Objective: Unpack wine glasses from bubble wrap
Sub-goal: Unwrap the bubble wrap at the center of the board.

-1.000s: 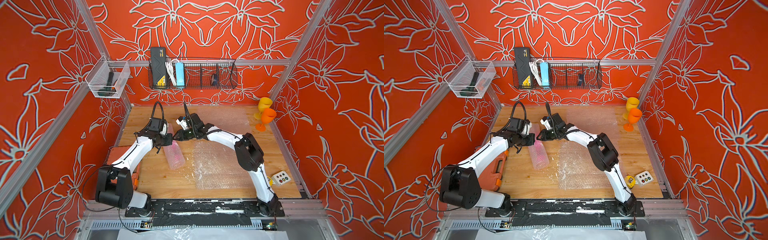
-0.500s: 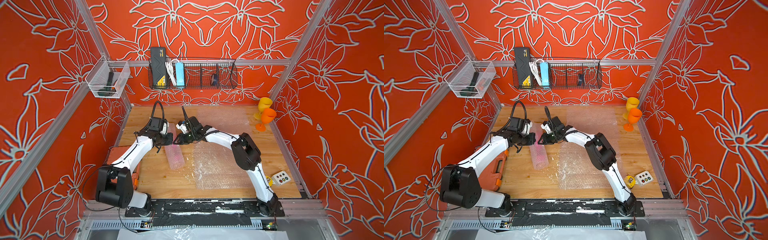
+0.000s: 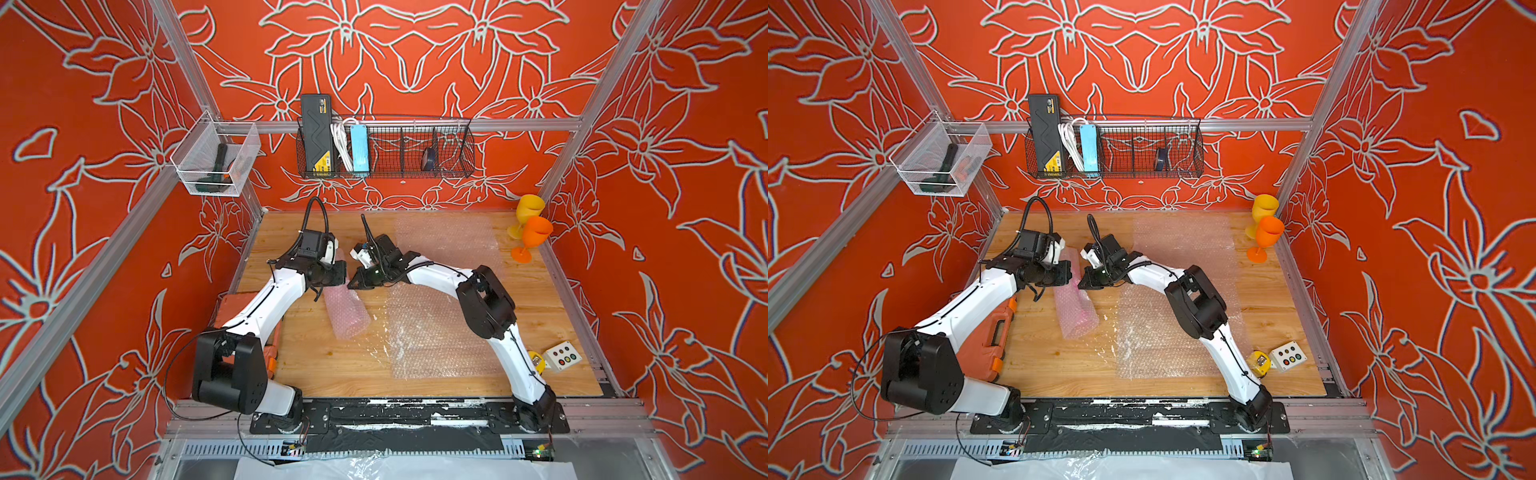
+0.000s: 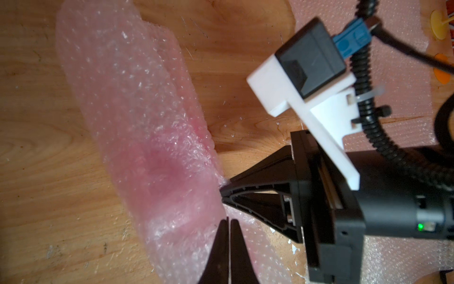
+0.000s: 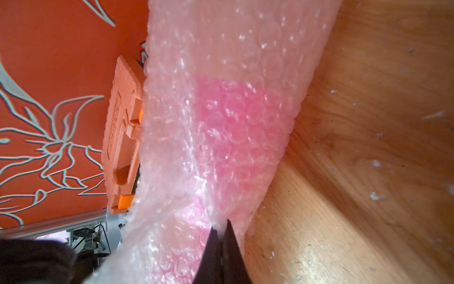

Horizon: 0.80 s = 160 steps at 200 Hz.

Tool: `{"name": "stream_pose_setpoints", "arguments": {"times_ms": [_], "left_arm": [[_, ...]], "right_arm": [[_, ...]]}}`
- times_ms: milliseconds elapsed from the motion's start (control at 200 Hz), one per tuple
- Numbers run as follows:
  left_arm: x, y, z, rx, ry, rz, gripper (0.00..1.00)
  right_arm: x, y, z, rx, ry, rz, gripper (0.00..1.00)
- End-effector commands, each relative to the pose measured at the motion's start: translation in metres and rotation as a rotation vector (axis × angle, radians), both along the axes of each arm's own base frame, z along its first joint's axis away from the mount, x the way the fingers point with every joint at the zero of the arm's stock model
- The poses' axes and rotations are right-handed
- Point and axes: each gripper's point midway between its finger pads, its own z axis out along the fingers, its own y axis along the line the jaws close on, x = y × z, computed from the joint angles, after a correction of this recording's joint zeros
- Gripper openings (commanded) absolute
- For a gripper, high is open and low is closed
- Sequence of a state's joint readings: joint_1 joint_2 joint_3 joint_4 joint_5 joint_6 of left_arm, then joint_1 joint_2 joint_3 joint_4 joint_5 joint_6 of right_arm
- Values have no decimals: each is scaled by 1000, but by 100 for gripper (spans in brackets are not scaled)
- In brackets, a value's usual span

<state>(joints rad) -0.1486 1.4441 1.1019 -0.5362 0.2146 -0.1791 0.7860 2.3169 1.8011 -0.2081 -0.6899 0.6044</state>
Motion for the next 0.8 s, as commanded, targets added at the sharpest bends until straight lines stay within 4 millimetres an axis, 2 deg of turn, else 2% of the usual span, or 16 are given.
{"name": "stream_pose_setpoints", "arguments": {"times_ms": [0,230,290,375,540,676,796], "left_arm": [[8,0,6,5,-20,-10,0],[11,-7,9,-28,-15,-23,0],[10,-7,4,-17,-3,-20,21],[8,-10,-3,-1,10,-24,36],[6,-12,-9,-3,23,-17,51],[7,-16,-7,-3,13,-25,60],[6,-18,-14,21,19,-34,60]], "right_arm": [[13,-10,14,-1,-48,-53,0],[17,-23,16,-5,-58,-87,0],[16,-21,18,9,-54,-89,0],[12,-18,29,50,-48,-88,0],[2,-15,53,94,-85,-93,0],[-4,-15,53,88,-99,-93,0],[-7,-13,49,93,-89,-93,0]]}}
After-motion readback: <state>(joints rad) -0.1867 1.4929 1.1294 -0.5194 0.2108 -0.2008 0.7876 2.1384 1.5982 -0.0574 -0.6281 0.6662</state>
